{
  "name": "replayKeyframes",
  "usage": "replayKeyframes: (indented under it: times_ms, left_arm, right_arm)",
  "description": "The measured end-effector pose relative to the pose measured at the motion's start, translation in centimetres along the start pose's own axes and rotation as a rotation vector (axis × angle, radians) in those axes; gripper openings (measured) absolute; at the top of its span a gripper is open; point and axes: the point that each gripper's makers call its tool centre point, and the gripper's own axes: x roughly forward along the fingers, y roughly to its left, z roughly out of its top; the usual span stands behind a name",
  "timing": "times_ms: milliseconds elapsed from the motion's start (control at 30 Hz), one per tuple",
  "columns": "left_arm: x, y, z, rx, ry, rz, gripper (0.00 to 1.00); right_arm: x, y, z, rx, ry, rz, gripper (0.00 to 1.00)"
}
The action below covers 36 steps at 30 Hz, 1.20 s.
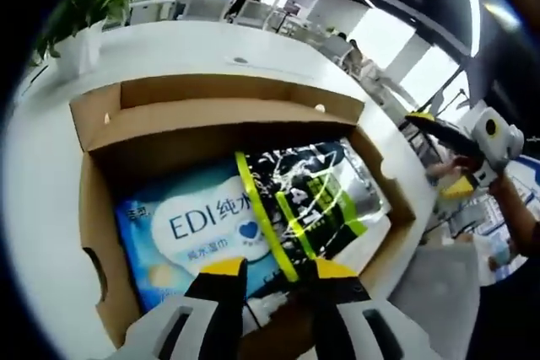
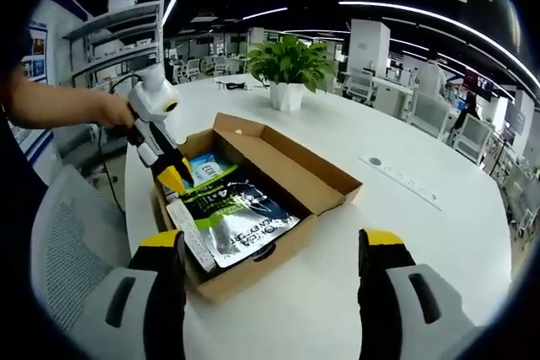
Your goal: Operate the shoe box by opening the lid, removing the specified soft item, and placing it in the target area until the item is outside and the box remains undamaged.
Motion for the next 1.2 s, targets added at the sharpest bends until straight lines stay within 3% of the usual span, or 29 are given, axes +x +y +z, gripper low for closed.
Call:
replayKeyframes:
  times_ms: [367,633,800,933,1200]
  left_arm:
    - [0.9,-0.7,0.4,-0.15,-0.003,-0.092,0.2]
    - [1.1,-2.5,0.1,-0.237,-0.031,-0.132,0.13]
    - [0.8,-2.6,0.2,-0.226,-0.038,-0.132,0.12]
    - [0.0,-3.0,1.1,-0.228,-0.093,-0.182,0.06]
    - [-0.3,-3.4,1.8,-0.243,-0.097,-0.19,0.02]
  right_arm:
    - [0.6,0.9,-0.1,-0.009,-0.004,0.024,0.79]
    - [1.2,1.8,-0.3,-0.011,0.0,0.051,0.78]
    - [1.6,2.4,-0.4,-0.023,0.004,0.069,0.78]
    - [2.0,2.7,-0.5,-0.022,0.004,0.078,0.77]
    - [2.7,3.1,-0.5,-0.034,-0.003,0.094,0.75]
